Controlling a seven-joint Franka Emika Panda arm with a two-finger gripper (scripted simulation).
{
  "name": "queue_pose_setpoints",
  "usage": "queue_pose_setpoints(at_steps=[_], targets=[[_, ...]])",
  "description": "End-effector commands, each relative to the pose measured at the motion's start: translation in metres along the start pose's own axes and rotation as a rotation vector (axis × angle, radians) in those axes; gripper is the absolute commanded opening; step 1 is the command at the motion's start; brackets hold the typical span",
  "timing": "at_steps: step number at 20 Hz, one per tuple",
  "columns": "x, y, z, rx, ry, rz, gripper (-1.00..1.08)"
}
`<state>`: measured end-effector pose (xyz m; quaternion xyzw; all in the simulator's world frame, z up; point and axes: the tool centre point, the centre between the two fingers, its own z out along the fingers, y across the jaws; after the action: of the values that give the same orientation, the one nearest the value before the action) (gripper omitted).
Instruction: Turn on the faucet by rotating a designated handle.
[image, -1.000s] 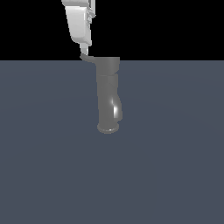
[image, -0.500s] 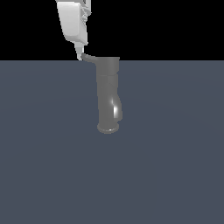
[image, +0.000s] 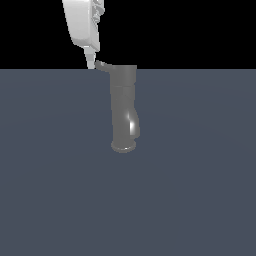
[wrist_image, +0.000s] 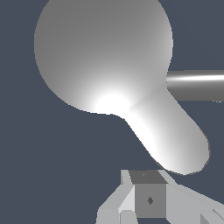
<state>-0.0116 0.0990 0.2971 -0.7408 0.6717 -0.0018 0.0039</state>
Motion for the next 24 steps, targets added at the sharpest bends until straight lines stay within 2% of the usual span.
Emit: queue_pose_setpoints(at_steps=[1,13,14,24], targets=[[0.015,0.009,0.000,-0.005,0.003,0.018,-1.00],[0.031,0.042,-0.001,-0.008,0.003,0.020,-1.00],[0.012,0.039,0.000,-0.007,0.001,-0.012,-1.00],[0.080,0.056,-0.001,-0.008,0.002,0.014,-1.00]])
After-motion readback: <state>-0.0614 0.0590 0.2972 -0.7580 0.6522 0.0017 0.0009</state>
